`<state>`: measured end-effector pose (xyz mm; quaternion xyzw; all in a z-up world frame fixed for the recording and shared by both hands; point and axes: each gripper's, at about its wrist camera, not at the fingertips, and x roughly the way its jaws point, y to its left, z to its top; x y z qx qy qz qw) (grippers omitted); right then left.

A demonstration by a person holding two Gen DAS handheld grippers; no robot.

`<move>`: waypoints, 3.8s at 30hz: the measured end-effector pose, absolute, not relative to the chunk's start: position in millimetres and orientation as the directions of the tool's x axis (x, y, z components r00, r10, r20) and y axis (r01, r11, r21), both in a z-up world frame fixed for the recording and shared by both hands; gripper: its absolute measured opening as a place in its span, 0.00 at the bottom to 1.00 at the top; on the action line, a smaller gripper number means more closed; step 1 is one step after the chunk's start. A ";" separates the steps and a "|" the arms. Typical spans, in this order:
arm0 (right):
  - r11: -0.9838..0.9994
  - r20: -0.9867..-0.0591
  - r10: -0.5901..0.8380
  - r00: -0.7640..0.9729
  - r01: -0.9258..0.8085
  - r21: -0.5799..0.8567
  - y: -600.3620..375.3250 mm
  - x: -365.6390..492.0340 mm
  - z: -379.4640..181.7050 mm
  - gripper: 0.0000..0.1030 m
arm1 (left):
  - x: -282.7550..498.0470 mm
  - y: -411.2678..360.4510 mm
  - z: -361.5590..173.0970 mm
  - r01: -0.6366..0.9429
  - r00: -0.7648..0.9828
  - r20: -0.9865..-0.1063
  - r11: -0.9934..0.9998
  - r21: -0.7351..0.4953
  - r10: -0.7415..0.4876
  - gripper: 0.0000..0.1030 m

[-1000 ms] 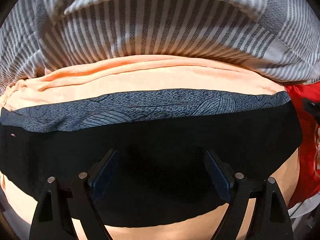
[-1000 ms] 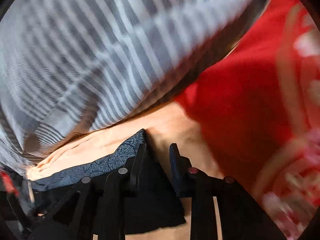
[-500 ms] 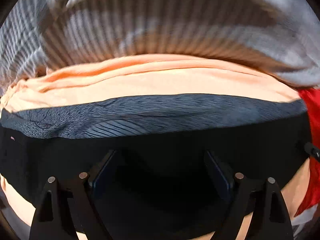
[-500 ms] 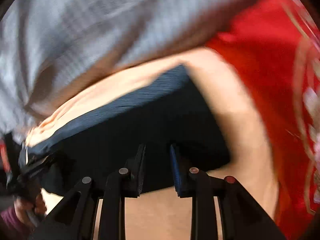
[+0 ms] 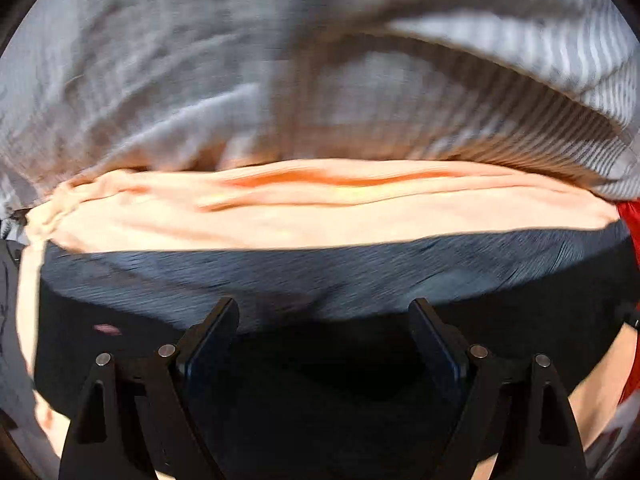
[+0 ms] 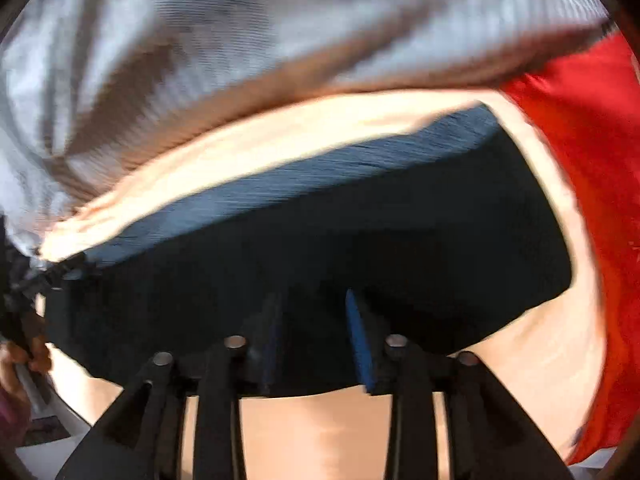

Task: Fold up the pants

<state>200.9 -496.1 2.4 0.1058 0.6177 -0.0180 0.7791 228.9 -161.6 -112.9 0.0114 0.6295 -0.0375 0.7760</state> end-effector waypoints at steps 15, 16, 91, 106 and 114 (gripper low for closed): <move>0.899 -0.919 0.380 0.102 -0.273 0.342 -189.6 266.6 -36.6 0.60 | 278.6 135.0 -104.9 -0.123 0.198 -0.972 0.981 -0.149 -0.123 0.85; 0.897 -0.921 0.378 0.089 -0.280 0.342 -178.2 267.6 -40.6 0.60 | 282.2 143.0 -112.8 -0.117 0.182 -0.968 0.974 -0.193 -0.170 0.85; 0.987 -0.986 0.152 0.068 -0.068 0.147 -224.5 262.5 -74.8 0.47 | 260.3 145.4 -108.8 -0.092 0.198 -0.980 0.995 -0.033 -0.015 0.52; 0.710 -0.940 0.052 0.338 0.649 0.272 -525.4 175.2 -7.9 0.48 | 206.6 -34.4 -157.8 0.076 0.081 -0.994 0.994 -0.072 -0.078 0.69; 0.628 -0.900 0.072 0.429 0.682 0.375 -621.8 180.0 -13.0 0.48 | 207.3 -61.4 -163.4 0.065 0.089 -0.996 0.998 0.026 0.021 0.72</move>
